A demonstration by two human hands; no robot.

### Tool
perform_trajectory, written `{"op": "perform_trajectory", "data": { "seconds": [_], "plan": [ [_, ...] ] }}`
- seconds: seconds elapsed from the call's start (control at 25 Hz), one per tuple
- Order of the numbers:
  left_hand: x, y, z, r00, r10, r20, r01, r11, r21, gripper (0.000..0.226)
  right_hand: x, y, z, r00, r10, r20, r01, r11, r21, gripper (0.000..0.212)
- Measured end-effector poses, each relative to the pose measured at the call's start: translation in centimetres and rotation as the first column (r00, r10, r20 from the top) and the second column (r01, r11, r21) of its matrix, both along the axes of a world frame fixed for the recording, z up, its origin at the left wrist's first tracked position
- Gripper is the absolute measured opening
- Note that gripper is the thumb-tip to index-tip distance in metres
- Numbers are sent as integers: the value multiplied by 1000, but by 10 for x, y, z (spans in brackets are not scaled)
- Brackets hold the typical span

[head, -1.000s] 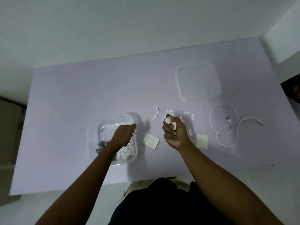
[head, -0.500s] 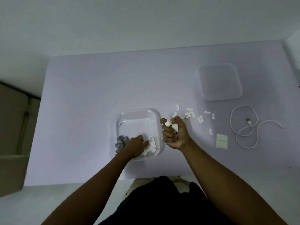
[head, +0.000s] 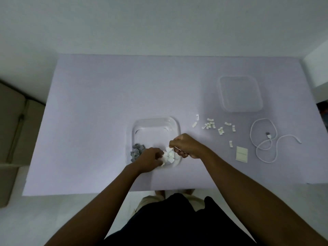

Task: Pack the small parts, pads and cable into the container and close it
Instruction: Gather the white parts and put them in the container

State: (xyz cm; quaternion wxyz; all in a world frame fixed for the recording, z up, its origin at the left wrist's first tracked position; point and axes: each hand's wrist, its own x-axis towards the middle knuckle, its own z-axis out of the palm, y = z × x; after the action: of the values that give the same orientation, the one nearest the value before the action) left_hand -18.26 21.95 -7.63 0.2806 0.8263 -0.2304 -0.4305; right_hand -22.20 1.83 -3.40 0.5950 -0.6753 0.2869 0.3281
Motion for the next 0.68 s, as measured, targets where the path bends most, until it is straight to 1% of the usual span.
{"op": "perform_trajectory", "data": {
  "seconds": [0.12,0.16,0.2,0.24,0.32,0.36,0.4,0.48,0.52,0.6,0.68],
  "plan": [
    [5,12,14,987,136,-84,-143,986,-84,28,11,15,3,981,194,25,-187,966,-177,20],
    [7,16,19,980,191,-58,-196,976,-90,26,15,19,2,964,265,17,-254,939,-231,23],
    [10,20,22,970,241,36,-237,967,-87,23,18,23,0,943,334,-4,-322,904,-283,25],
    [13,27,23,944,285,168,-274,958,-84,22,22,29,-3,911,410,-34,-397,854,-336,29],
    [17,41,22,853,340,397,-326,940,-105,19,25,43,-12,829,552,-92,-531,725,-439,37],
    [18,47,20,811,347,471,-327,937,-126,18,25,49,-18,795,597,-105,-567,672,-476,39],
    [18,52,17,783,334,525,-301,942,-150,17,23,55,-24,771,628,-110,-588,633,-504,40],
    [14,60,8,757,246,606,-181,969,-166,15,16,64,-33,732,670,-125,-617,574,-539,41],
    [11,63,2,748,180,639,-117,983,-140,12,12,67,-37,729,674,-124,-617,567,-545,41],
    [6,69,-8,723,71,687,-37,997,-64,6,8,73,-40,735,671,-101,-599,573,-560,37],
    [6,70,-13,692,41,720,-21,999,-36,5,6,76,-40,719,691,-70,-581,543,-605,28]
  ]
}}
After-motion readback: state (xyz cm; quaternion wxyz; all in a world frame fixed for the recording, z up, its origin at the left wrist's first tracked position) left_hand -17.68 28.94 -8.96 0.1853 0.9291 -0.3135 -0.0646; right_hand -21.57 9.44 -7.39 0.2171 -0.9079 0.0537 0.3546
